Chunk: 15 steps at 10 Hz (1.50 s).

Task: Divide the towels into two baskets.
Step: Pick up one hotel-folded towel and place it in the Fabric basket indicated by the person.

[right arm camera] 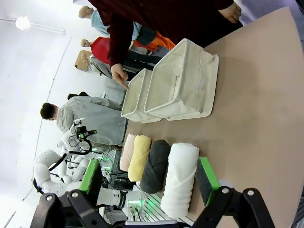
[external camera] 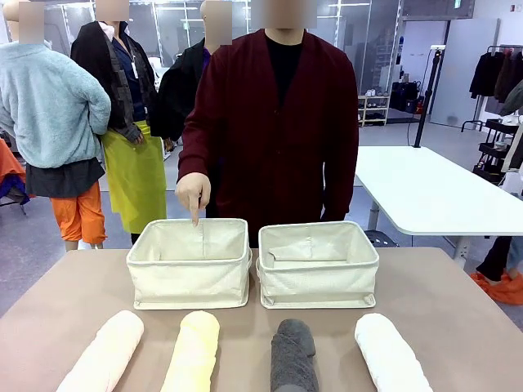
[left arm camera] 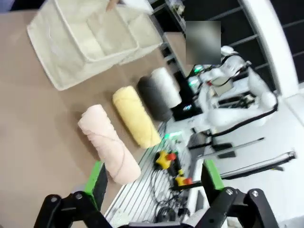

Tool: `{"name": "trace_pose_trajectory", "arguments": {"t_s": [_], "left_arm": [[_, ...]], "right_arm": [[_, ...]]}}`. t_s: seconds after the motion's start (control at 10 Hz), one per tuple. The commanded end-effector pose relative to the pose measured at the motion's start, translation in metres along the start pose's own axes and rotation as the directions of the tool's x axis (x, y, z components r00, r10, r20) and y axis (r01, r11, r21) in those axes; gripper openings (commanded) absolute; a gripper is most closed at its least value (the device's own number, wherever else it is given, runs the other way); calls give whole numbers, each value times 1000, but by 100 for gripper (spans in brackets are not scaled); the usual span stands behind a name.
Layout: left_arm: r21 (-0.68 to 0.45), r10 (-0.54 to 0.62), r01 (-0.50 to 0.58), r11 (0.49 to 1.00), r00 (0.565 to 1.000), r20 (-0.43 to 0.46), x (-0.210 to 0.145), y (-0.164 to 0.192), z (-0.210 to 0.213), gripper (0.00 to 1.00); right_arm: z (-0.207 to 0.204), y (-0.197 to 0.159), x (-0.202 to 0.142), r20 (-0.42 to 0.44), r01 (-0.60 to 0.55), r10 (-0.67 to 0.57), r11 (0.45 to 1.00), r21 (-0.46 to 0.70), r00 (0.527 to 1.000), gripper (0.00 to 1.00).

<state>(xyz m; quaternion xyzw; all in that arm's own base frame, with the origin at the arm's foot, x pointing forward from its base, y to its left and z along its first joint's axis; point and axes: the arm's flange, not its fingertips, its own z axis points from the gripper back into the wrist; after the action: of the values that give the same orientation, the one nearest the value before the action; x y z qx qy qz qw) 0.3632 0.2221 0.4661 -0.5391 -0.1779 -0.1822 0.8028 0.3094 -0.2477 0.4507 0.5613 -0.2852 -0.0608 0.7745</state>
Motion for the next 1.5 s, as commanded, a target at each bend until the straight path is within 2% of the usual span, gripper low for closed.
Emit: {"name": "trace_pose_trajectory", "arguments": {"t_s": [0.0, 0.2, 0.3, 0.4, 0.5, 0.7, 1.0, 1.2, 1.3, 1.4], "left_arm": [[174, 2, 24, 985, 989, -151, 7, -29, -40, 100], [370, 34, 90, 925, 948, -316, 16, -58, -94, 100], [455, 37, 142, 879, 931, -362, 18, -69, -119, 100], [482, 31, 187, 856, 912, -409, 18, -77, -144, 100], [460, 8, 218, 861, 897, -441, 14, -82, -168, 100], [535, 60, 200, 821, 901, -429, -5, -85, -209, 100], [630, 139, 116, 768, 930, -340, -37, -82, -248, 100], [623, 139, 96, 776, 938, -318, -50, -77, -262, 100], [593, 123, 117, 797, 929, -349, -8, -84, -239, 100], [593, 123, 117, 797, 929, -349, -8, -84, -239, 100]], "right_arm": [[2, 3, -1, 5, -6, 6, 1000, 5, 1000, 100], [2, 3, -1, 5, -6, 6, 1000, 5, 1000, 100], [2, 3, -1, 5, -6, 6, 1000, 5, 1000, 100], [2, 3, -1, 5, -6, 6, 1000, 5, 1000, 100], [2, 3, -1, 5, -6, 6, 1000, 5, 1000, 100], [2, 3, -1, 5, -6, 6, 1000, 5, 1000, 100], [2, 3, -1, 5, -6, 6, 1000, 5, 1000, 100], [2, 3, -1, 5, -6, 6, 1000, 5, 1000, 100], [2, 3, -1, 5, -6, 6, 1000, 5, 1000, 100], [2, 3, -1, 5, -6, 6, 1000, 5, 1000, 100]]}}
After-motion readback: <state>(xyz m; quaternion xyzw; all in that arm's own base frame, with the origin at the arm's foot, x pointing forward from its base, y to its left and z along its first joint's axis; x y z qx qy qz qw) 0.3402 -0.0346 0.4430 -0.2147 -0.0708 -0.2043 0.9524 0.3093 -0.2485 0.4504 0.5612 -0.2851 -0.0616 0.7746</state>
